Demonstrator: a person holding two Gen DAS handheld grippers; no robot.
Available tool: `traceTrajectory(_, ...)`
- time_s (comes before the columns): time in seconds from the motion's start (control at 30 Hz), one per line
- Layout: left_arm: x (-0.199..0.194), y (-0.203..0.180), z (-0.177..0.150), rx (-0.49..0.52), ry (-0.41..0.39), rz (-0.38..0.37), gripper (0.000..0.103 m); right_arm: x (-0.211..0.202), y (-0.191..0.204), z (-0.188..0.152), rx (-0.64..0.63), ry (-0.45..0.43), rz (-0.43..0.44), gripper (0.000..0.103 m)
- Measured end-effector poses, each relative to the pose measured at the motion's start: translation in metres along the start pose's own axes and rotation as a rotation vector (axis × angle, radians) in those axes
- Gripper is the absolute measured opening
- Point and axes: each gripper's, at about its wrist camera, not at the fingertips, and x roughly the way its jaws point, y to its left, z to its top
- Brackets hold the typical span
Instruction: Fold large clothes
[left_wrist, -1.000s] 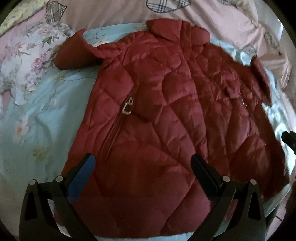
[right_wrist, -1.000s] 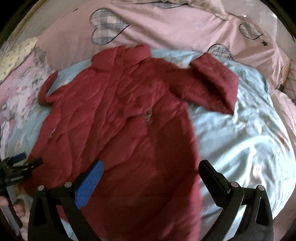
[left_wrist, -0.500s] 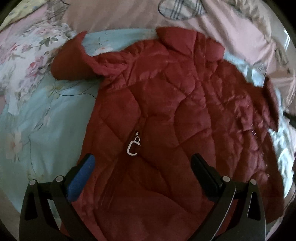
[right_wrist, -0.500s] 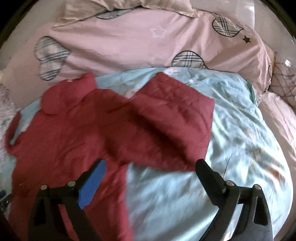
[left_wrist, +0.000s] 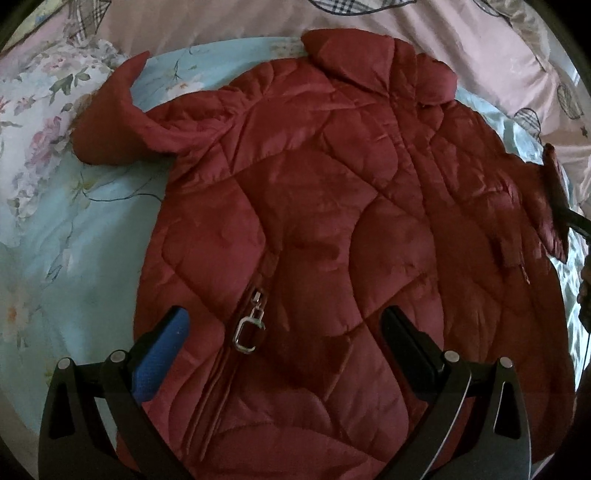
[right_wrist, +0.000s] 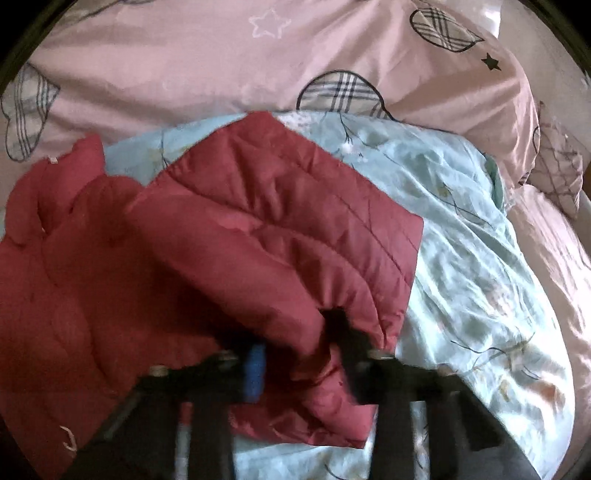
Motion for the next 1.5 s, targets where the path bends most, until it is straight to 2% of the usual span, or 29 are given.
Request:
traceTrajectory(0.1,0.008,0.003,0.004,-0.020,0.024,-0.012,0.103,-0.019,0.014,0.002,-0.007,-0.046,0.064,0.018)
traceTrajectory(0.3,0.011,0.011,0.006,-0.055,0.027,-0.035,0.103,-0.055,0.063,0.002,-0.048,-0.107,0.232,0.016)
traceTrajectory(0.53,0.005,0.021,0.006,-0.061,0.028,-0.055,0.103,-0.075,0.132,-0.005,-0.128,-0.093,0.418,0.016)
traceTrajectory(0.67,0.002,0.030,0.010,-0.092,0.033,-0.113,0.103,-0.078,0.176,-0.013,-0.191,-0.076,0.493,0.016)
traceTrajectory(0.87,-0.004,0.035,0.022,-0.105,0.012,-0.154,0.103,-0.063,0.223,-0.030,-0.260,-0.045,0.555,0.016)
traceTrajectory(1.07,0.002,0.042,0.050,-0.172,0.020,-0.290,0.103,-0.056,0.270,-0.051,-0.352,-0.030,0.655,0.016)
traceTrajectory(1.2,0.021,0.049,0.079,-0.233,0.057,-0.406,0.103,-0.060,0.293,-0.060,-0.410,-0.049,0.709,0.016)
traceTrajectory(1.33,0.043,0.047,0.107,-0.284,0.096,-0.512,0.103,-0.060,0.309,-0.067,-0.463,-0.058,0.706,0.017)
traceTrajectory(1.5,0.078,0.033,0.130,-0.272,0.159,-0.526,0.103,-0.057,0.310,-0.065,-0.451,-0.046,0.716,0.020)
